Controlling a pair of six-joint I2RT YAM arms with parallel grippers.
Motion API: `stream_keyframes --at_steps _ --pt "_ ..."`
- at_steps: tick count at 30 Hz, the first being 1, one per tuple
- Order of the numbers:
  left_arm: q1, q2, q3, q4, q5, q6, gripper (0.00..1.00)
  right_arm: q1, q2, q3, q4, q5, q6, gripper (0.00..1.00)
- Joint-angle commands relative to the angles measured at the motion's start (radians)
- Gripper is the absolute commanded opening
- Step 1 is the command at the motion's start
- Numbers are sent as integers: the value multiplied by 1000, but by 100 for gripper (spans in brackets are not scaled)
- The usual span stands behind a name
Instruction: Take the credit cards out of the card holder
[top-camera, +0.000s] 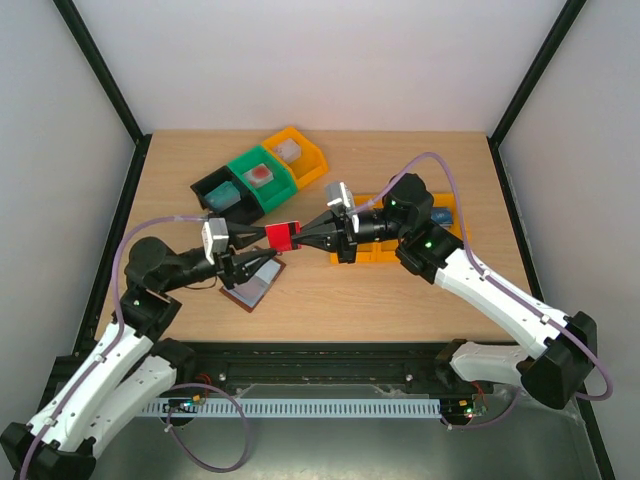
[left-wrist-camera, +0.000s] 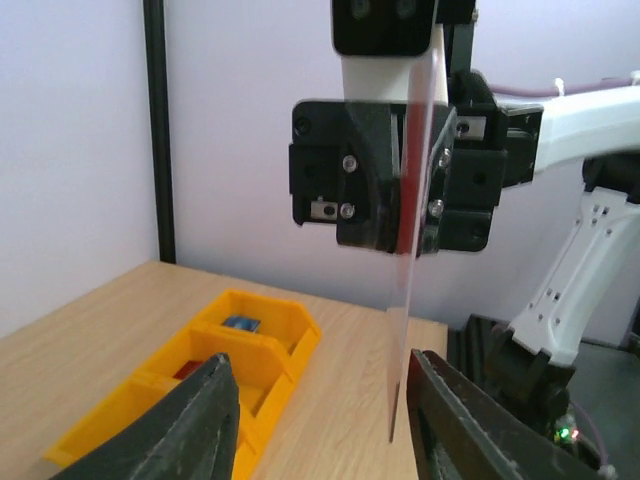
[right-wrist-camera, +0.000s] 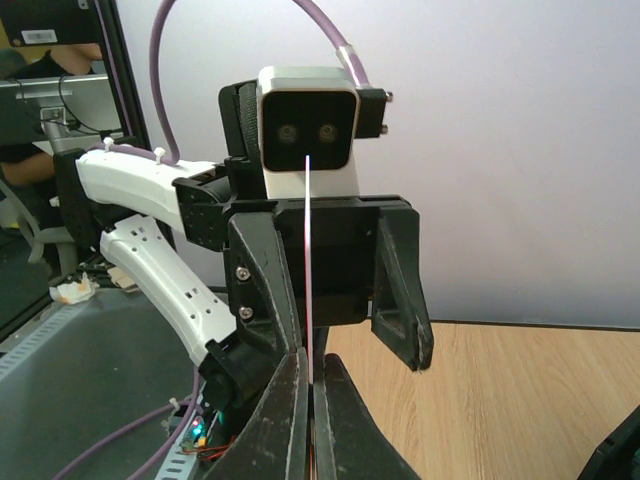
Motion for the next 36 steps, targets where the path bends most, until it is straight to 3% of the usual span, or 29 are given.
stream_keyframes --at_steps 1,7,10,13,15,18,21,23,26,30,32,36 --pt "-12 -5 4 78 -28 22 41 10 5 10 39 10 -12 2" --pt "-49 -4 0 92 -24 69 26 14 18 14 26 28 -21 2" --pt "-60 -4 -2 85 -32 76 4 16 22 16 22 37 -23 2" --pt "-60 -13 9 48 -114 110 2 16 24 28 -13 90 -29 2" --pt "-58 -18 25 -16 -264 188 2 15 24 44 -57 215 -19 19" --pt "-60 -14 14 -46 -632 427 2 11 37 70 -114 420 15 48" --pt "-60 -3 -83 175 -942 842 2 -6 79 105 -120 449 108 69" --pt "-58 2 -170 382 -967 1262 2 -6 114 120 -64 438 244 81" --pt "-48 6 -293 599 -839 1768 2 -6 179 127 66 418 474 98" --pt "-43 14 -300 603 -794 2003 2 -5 241 119 222 421 700 99" --pt "-43 20 -297 586 -815 2045 2 2 265 108 264 437 748 99" --pt "-44 25 -312 573 -823 2096 2 16 321 115 296 412 809 91"
